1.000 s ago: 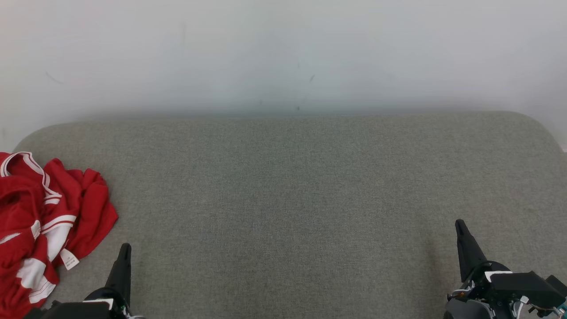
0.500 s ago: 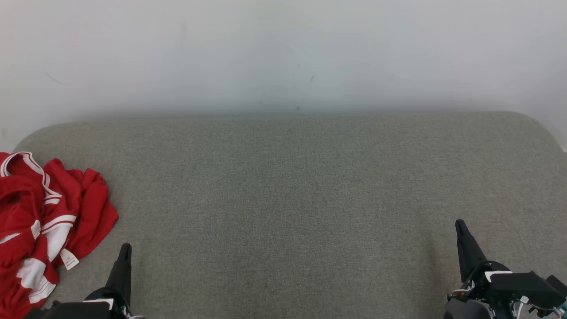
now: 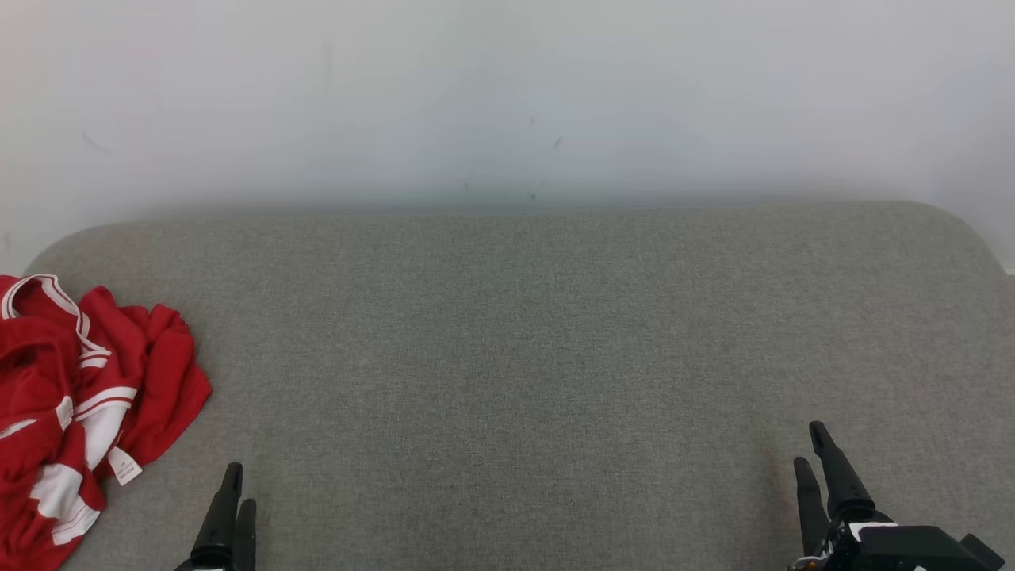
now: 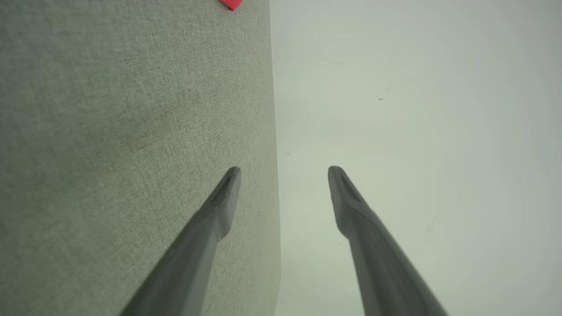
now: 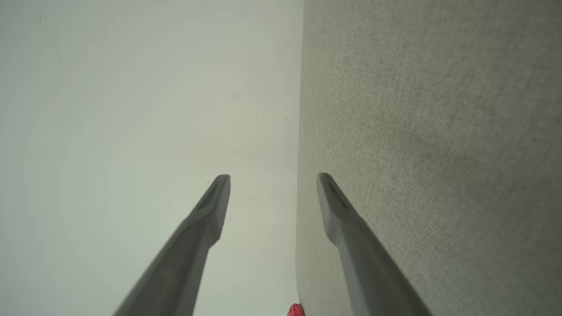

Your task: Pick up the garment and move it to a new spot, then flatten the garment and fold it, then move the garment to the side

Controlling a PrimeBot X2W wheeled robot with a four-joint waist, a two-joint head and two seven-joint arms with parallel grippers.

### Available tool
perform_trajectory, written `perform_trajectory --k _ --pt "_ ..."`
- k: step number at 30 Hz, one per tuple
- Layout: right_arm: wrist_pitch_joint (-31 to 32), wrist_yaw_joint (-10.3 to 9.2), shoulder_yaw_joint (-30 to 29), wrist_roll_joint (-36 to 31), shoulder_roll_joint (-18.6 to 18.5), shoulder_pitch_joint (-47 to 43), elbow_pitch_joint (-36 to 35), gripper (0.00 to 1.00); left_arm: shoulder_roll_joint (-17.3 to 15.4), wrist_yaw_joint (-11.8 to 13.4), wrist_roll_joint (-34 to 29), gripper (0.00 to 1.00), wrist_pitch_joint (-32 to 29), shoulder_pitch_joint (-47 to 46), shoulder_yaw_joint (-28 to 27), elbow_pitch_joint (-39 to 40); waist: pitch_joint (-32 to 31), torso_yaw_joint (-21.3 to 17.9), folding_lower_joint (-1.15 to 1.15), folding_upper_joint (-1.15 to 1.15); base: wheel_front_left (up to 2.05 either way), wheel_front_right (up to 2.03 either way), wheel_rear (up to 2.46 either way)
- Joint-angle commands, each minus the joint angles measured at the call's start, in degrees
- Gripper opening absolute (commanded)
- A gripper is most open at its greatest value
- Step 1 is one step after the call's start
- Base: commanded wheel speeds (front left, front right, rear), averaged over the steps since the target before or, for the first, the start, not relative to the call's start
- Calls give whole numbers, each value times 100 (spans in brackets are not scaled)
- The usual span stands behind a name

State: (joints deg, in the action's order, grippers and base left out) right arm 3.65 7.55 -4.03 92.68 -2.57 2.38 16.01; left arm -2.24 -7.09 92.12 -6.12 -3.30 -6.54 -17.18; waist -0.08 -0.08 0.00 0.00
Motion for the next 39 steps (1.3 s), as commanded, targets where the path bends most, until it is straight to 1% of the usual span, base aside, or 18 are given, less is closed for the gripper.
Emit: perform_trajectory --k 1,8,12,13,14,23,25,26,30,39 --pt "-73 -1 66 -29 -17 92 -131 100 -25 -18 -74 100 81 1 35 147 -7 -2 0 0 0 0 0" --pt "-259 -1 238 -286 -59 95 -153 100 -30 -21 -389 100 282 64 87 204 -34 -6 0 0 0 0 0" --pt "-358 -2 314 -565 -77 112 -128 100 -33 -23 -775 100 390 93 95 219 -51 -10 0 0 0 0 0" --pt "-404 -2 317 -742 -76 122 -121 100 -35 -17 -981 100 443 103 90 229 -60 -13 0 0 0 0 0" --pt "-404 -2 317 -742 -76 122 -121 100 -35 -17 -981 100 443 103 90 229 -60 -13 0 0 0 0 0" --pt "-600 -3 320 -1888 -57 165 -41 100 -41 166 -1906 100 667 147 203 377 -94 -26 0 0 0 0 0" --pt "-641 -3 307 -2226 -48 168 -82 93 -42 209 -2135 100 714 154 247 415 -101 -30 0 0 0 0 0" --pt "-660 -3 299 -2393 -43 158 -94 100 -43 237 -2239 100 736 160 263 438 -104 -32 0 0 0 0 0" --pt "-741 -3 323 -2870 -27 121 -82 100 -46 314 -2657 100 826 194 344 505 -121 -39 0 0 0 0 0" --pt "-903 -4 407 -3530 -27 117 -48 100 -52 396 -3537 100 1012 227 490 511 -153 -49 0 0 0 0 0"
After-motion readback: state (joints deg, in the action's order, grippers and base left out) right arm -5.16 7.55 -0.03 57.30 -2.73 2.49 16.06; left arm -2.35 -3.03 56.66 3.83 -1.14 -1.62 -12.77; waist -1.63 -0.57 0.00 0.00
